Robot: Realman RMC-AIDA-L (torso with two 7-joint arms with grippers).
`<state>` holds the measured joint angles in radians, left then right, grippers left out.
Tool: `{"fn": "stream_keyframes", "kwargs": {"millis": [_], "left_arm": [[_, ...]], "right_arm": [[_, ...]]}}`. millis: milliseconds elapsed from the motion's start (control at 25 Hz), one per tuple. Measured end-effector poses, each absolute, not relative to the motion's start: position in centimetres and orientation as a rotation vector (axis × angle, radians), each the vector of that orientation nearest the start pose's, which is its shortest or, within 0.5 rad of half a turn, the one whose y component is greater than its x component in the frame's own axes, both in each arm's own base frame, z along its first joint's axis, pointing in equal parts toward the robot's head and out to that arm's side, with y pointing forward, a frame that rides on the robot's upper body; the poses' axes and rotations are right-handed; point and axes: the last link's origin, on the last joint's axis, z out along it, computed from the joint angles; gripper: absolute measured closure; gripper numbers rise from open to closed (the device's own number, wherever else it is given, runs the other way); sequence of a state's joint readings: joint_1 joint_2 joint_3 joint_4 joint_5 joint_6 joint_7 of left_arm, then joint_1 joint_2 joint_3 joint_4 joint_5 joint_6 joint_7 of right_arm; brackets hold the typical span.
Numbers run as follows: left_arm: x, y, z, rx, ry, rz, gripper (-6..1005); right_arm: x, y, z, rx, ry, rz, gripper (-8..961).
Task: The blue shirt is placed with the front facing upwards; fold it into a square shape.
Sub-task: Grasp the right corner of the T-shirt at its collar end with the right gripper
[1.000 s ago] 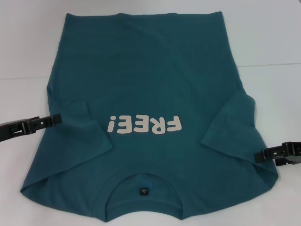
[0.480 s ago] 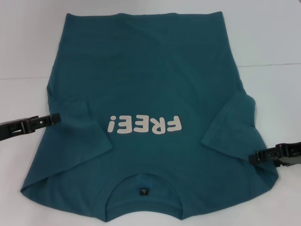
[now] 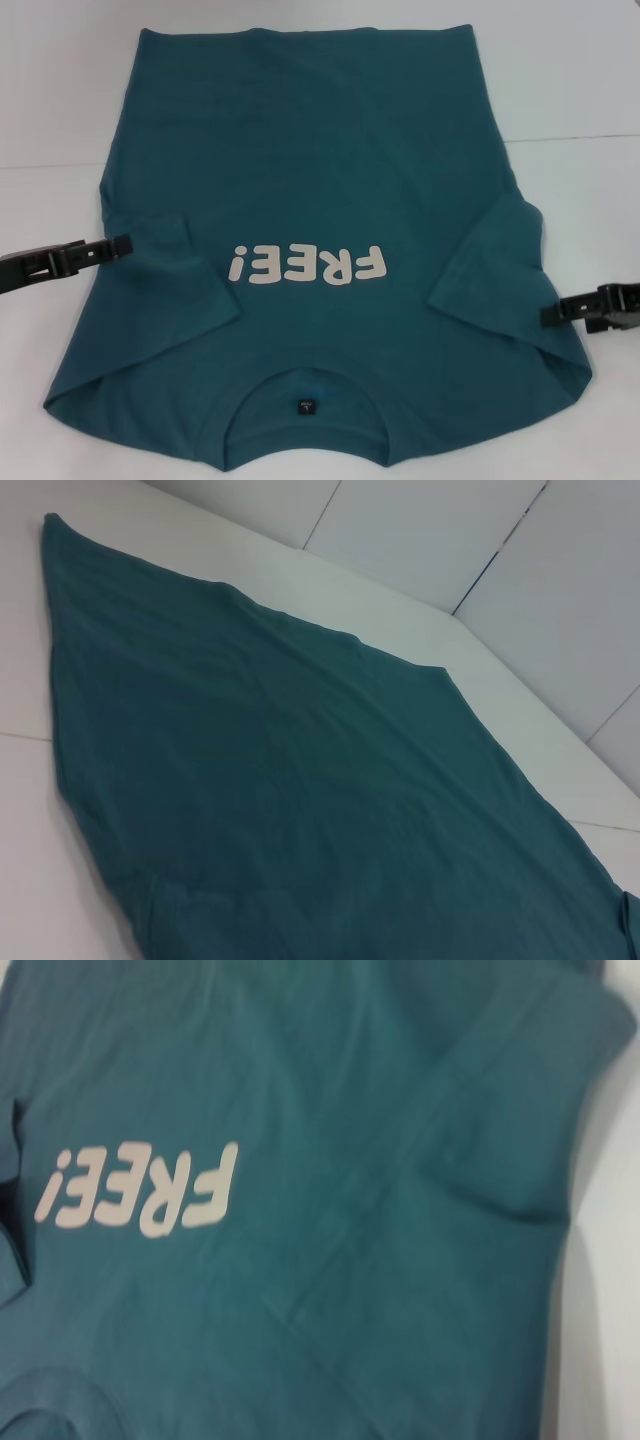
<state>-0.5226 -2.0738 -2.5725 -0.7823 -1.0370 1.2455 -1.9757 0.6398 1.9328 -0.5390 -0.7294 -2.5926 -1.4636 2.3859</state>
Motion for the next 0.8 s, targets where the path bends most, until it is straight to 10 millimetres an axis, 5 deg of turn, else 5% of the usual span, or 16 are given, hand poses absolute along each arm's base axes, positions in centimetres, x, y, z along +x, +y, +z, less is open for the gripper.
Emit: {"fn": "stream_keyframes", "kwargs": {"millis": [440,800], "left_arm": [[-30.5,37.0,4.6,-2.147,-1.321,-0.624,123],[-31.1,36.6,4.1,-2.139,-1.351,-0.621,123]], "right_arm": [[29.9,38.7,8.9,-2.17,1.621,0.124,38],[31.1,37.4,8.1,-2.157,1.682,0.061,37]]}}
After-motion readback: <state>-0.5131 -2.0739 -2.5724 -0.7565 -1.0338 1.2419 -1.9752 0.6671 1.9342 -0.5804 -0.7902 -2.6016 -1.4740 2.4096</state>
